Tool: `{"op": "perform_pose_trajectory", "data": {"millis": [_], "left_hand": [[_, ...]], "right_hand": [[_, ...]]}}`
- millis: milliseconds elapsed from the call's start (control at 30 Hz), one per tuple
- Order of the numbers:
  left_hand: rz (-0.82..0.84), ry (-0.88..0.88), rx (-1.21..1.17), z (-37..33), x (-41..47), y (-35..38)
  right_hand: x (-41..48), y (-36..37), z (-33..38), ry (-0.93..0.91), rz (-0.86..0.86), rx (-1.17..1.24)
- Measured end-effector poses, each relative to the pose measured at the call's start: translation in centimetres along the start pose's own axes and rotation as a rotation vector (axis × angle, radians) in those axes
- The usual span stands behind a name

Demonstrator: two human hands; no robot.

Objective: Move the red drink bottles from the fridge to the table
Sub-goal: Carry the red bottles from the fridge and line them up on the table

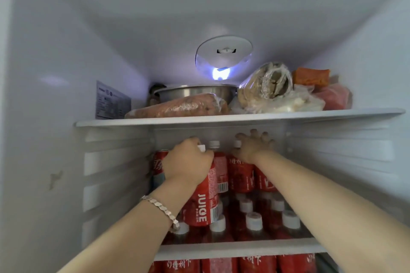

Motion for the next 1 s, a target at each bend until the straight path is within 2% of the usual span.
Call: {"op": "perform_pose_trajectory", "data": {"millis": [267,367,433,500,633,767,900,1000], "left_hand": [[-0.015,-0.016,-0.005,0.2,0.3,0.2],[-0.014,-0.014,-0.004,0.3,0.2,0.2],[-0.013,-0.011,-0.003,0.2,0.2,0.2],[-0.015,-0.008,-0.002,0.2,0.2,0.2],[-0.029,-0.009,0.007,0.2,0.2,0.2],[-0.024,-0.001,0.003,0.2,0.3,0.2],[-0.03,0.003,-0.009,0.2,0.2,0.2],[-0.026,0.009,-0.009,0.3,0.2,0.3]], "right_hand": [[1.7,-0.1,-0.4,0.022,-0.087,0.033],[2.2,-0.6,-2.3,0.007,0.002,-0.044],[2.5,-0.7,-3.3,0.005,0.064,-0.015],[2.5,-0.7,-3.5,-0.018,0.057,-0.032],[1.3,-1.5,-3.7,-0.125,-0.042,-0.081],[-0.6,-2.4,-3.5,-0.246,-0.218,-0.059],[-1.8,-2.2,-2.1,-0.331,-0.25,-0.09],[-2.8,-2.4,-1.9,-0.381,-0.336,-0.184]]}}
Point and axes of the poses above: each hand's wrist, its own x-axis towards the middle knuckle, its own y-axis out of the palm, z = x × y, the point moved 4 cm from there along x, towards the middle knuckle, and after that the axes turned 2 degrees about -z, right-handed, at the moved point
